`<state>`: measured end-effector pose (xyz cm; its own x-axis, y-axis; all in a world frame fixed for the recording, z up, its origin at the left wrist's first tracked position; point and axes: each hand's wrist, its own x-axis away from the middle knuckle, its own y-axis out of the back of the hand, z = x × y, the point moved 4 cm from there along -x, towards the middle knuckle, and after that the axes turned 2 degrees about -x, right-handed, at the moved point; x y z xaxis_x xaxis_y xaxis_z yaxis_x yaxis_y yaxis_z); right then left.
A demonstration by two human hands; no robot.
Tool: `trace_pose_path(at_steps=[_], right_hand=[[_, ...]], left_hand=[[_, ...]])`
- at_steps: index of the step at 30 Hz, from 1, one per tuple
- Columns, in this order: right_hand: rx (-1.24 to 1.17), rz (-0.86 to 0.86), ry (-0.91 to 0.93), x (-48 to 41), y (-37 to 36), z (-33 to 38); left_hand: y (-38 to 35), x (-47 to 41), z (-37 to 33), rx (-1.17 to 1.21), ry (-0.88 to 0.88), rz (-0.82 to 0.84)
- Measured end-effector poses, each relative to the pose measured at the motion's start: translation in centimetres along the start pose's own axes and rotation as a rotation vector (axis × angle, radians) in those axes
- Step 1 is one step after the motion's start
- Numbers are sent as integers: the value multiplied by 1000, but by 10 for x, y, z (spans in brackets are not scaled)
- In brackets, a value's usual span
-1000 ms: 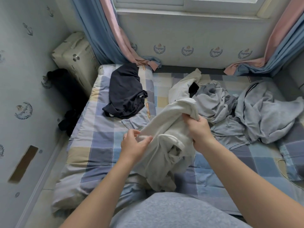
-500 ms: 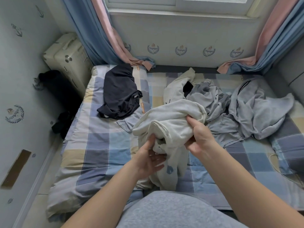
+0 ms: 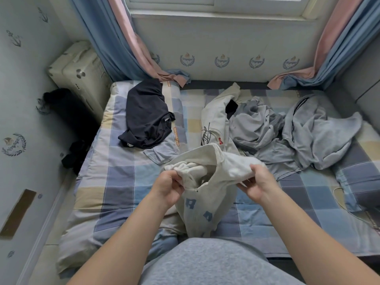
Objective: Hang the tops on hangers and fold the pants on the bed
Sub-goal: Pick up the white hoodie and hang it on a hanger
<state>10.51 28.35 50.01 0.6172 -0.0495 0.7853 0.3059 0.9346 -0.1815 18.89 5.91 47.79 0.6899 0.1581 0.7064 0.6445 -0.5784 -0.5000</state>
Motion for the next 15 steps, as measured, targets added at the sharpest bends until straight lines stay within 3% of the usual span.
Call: trace_pose_path(at_steps=[2,7,12,15], right_hand=[[158,-32,-61,-6,14,-5],[376,187,-206,-4,18,-36],[895,173,132,4,-18,-32],[1143,220,108,4,-39,-43]], left_hand=[[-2,5,1,2,12,-7],[-5,11,4,-112,-12,31],[-15,26,12,-299,-31,188],[-23,35,20,-354,-14,296]])
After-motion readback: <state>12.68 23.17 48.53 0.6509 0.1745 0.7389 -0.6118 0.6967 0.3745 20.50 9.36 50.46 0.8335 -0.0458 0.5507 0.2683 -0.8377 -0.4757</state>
